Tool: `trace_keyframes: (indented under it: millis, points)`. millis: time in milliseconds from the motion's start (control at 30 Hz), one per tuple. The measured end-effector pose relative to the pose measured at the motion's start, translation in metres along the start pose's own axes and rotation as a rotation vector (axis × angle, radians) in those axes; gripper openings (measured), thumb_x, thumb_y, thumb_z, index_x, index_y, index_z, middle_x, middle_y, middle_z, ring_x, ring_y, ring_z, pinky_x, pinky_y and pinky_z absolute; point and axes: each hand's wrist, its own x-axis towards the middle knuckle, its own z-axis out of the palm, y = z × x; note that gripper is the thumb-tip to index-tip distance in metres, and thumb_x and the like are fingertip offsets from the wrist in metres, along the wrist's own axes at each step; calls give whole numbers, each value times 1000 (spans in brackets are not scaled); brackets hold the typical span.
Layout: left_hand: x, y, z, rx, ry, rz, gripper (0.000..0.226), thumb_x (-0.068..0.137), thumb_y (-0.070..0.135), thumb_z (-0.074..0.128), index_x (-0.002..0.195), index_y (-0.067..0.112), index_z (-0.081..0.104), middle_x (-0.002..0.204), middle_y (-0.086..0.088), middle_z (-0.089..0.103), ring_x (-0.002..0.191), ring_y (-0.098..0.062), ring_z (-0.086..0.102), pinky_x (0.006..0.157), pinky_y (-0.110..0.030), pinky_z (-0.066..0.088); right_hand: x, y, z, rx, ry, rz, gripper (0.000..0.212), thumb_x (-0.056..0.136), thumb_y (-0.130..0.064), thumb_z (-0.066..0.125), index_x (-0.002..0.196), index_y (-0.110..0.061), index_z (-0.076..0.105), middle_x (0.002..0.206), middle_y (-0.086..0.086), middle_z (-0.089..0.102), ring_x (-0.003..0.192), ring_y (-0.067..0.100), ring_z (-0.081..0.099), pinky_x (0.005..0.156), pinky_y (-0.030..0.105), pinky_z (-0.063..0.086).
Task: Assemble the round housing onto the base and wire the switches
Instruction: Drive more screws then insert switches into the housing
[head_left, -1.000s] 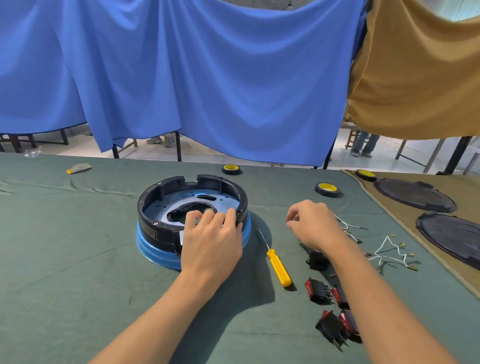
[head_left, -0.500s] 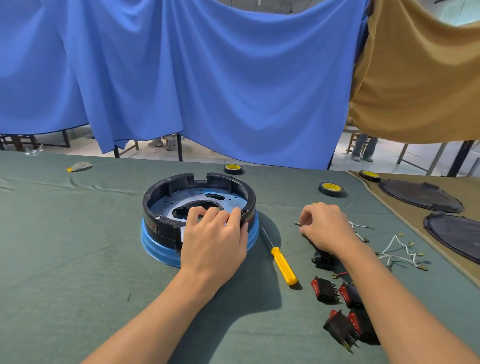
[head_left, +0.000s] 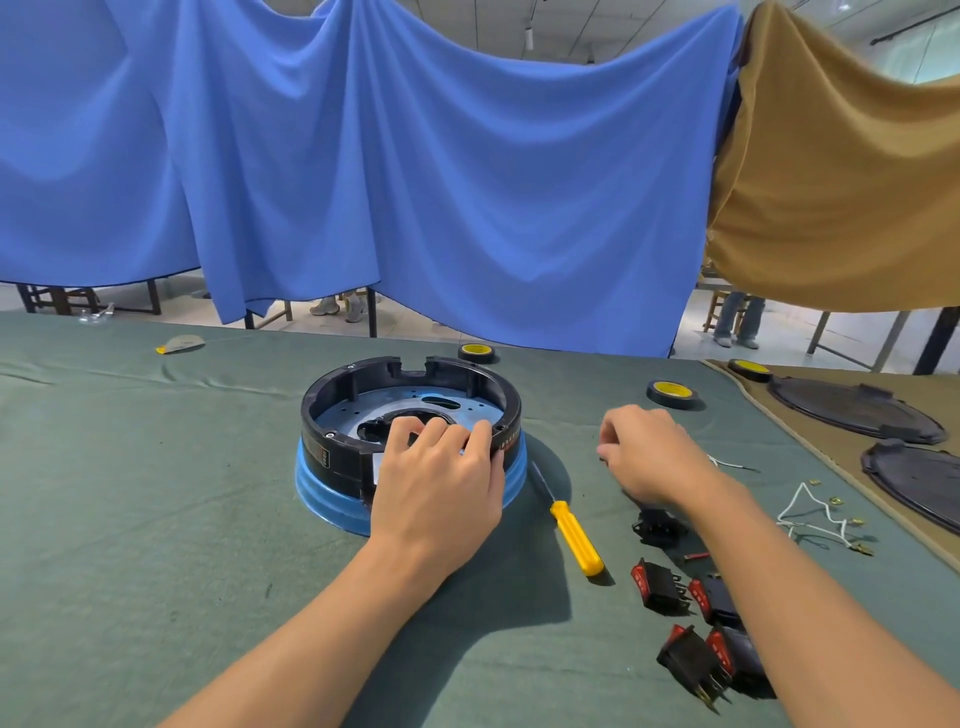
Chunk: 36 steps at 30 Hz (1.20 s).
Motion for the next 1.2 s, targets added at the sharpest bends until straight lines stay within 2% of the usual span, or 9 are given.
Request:
trace_keyframes:
  millis: [67,133,200,367,467,700,833,1067,1200]
  points:
    - [0,0,-1,-2,-8,0,22,91,33,56,79,17,66,62,2,63,63,-23,58,73,-38,41,-4,-16,-13,172,82,-123,14,96,-19,52,103,-19,65,97,2,67,93,19,61,83,35,50]
    - [-1,0,-1,-6,-12,3,22,90,33,55,80,17,66,64,2,64,64,-23,58,73,-38,40,-11,-35,-25,320,152,-239,15,95,-16,55,97,-20,70,78,-9,67,74,2,61,69,15,45]
    - [-1,0,-2,-8,-15,5,22,90,33,55,80,17,65,65,1,65,65,-24,58,73,-38,40,-19,-51,-30,431,186,-299,15,93,-15,59,86,-21,70,70,-11,67,62,-1,62,58,5,41]
    - [-2,-1,-5,-12,-21,10,21,90,34,55,82,18,66,67,2,66,65,-23,59,73,-38,40,-26,-67,-15,568,196,-318,9,92,-13,62,85,-16,67,74,-1,71,68,9,69,60,16,52]
    - [-4,-1,-5,-20,-16,15,21,90,34,56,84,18,68,68,1,67,65,-22,59,74,-38,41,-24,-71,-5,515,260,-342,8,92,-18,63,86,-18,68,80,-5,68,78,11,64,75,26,50]
    - [-4,-1,-6,-32,-13,13,21,90,34,55,87,18,69,69,2,67,66,-22,60,76,-38,41,-21,-70,4,462,316,-367,9,91,-15,65,91,-16,74,84,-7,65,79,6,55,67,3,34]
    - [-4,0,-7,-32,-17,10,20,89,33,56,85,18,68,69,2,67,66,-22,59,76,-38,41,-21,-70,6,473,325,-377,13,92,-11,63,95,-14,75,88,-3,69,82,8,57,72,9,39]
    - [-4,0,-6,-40,-18,9,21,90,33,55,85,17,68,69,1,67,67,-23,60,76,-38,42,-21,-70,6,482,280,-380,13,92,-11,63,94,-15,75,87,-6,68,81,6,58,67,0,36]
    - [-4,0,-6,-44,-16,5,21,89,32,57,80,17,67,67,0,66,65,-23,59,74,-38,41,-21,-67,2,479,314,-372,25,94,-3,52,97,-16,74,93,-5,67,86,6,55,71,0,34]
